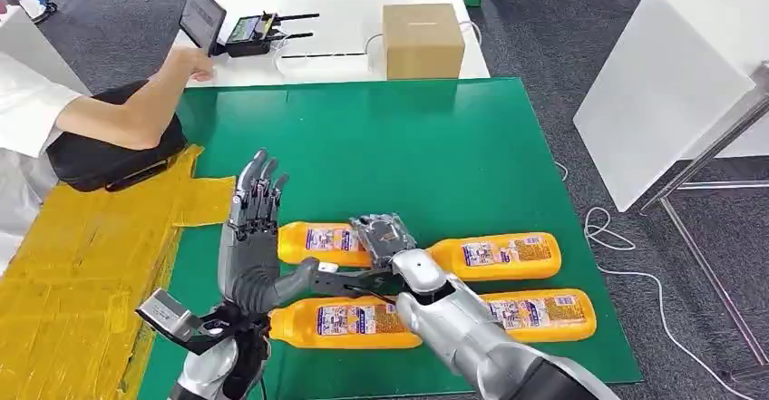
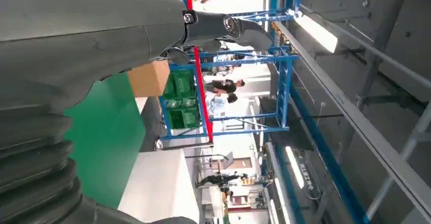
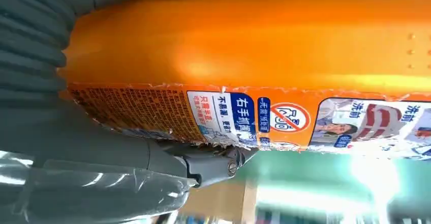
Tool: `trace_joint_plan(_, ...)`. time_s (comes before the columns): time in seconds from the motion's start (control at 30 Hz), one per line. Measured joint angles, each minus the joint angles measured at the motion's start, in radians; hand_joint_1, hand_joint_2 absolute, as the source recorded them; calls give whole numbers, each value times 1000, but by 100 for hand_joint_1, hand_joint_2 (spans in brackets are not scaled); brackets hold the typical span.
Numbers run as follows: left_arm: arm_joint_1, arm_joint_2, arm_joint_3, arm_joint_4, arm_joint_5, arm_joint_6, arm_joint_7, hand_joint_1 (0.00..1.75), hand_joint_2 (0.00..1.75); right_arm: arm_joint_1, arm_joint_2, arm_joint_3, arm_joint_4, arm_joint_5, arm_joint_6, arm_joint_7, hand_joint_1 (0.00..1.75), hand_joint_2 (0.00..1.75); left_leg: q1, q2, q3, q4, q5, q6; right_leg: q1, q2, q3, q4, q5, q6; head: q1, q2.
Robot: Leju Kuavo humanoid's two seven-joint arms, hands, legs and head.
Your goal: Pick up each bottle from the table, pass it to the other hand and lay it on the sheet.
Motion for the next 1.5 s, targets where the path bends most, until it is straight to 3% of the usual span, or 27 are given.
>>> trace_joint_plan(0.13, 5, 0, 0, 0, -5, 23, -6, 0, 175, 67, -24, -87, -145, -42, -303, -146, 175, 175, 0, 0, 0, 0, 0, 0, 0, 0, 0, 0, 0, 0, 0, 0)
trace_joint_plan(0.23, 14, 0, -1, 0, -14, 40, -14, 0, 175, 153, -41, -172, -298, -43, -364, -235, 175, 175, 0, -1, -1, 0, 0, 0, 0, 0, 0, -1, 0, 0, 0, 0)
trace_joint_plan(0.47, 30, 0, -2, -3, -24, 76, -19, 0, 175, 331, -41, -429, -604, -116, -365, -447, 175, 175, 0, -1, -2, 0, -1, 1, -1, -1, -1, -1, 0, 0, 0, 0)
trace_joint_plan(0.63, 46, 0, 1, -16, -11, 116, 1, 0, 175, 415, -42, -503, -714, -254, -365, -461, 175, 175, 0, -1, -2, 0, -1, 1, -1, -1, -1, -1, 0, 0, 0, 0)
trace_joint_plan(0.9, 52, -9, 21, -19, 66, 146, 59, 0, 175, 471, -57, -539, -754, -485, -328, -461, 175, 175, 0, 0, -2, 0, -1, 0, 0, 0, -1, -1, 0, 0, 0, 0)
trace_joint_plan(1.23, 30, -8, 29, 13, 72, 137, 142, 0, 175, 487, -63, -539, -754, -594, -211, -480, 175, 175, 0, -1, -2, 0, -1, 0, 0, -1, -1, -1, 0, 0, 0, 0)
trace_joint_plan(1.33, 13, 0, 26, 45, 77, 103, 166, 0, 175, 487, -64, -505, -753, -627, -127, -485, 175, 175, 0, 0, -2, 0, 0, 0, 0, 0, -1, -1, 0, 0, 0, 0)
trace_joint_plan(1.5, -14, 12, 13, 83, 78, 54, 177, 0, 175, 465, -64, -429, -720, -631, -82, -492, 175, 175, 0, -1, -3, 0, 0, 0, 0, -1, -1, -1, 0, 0, 0, 0)
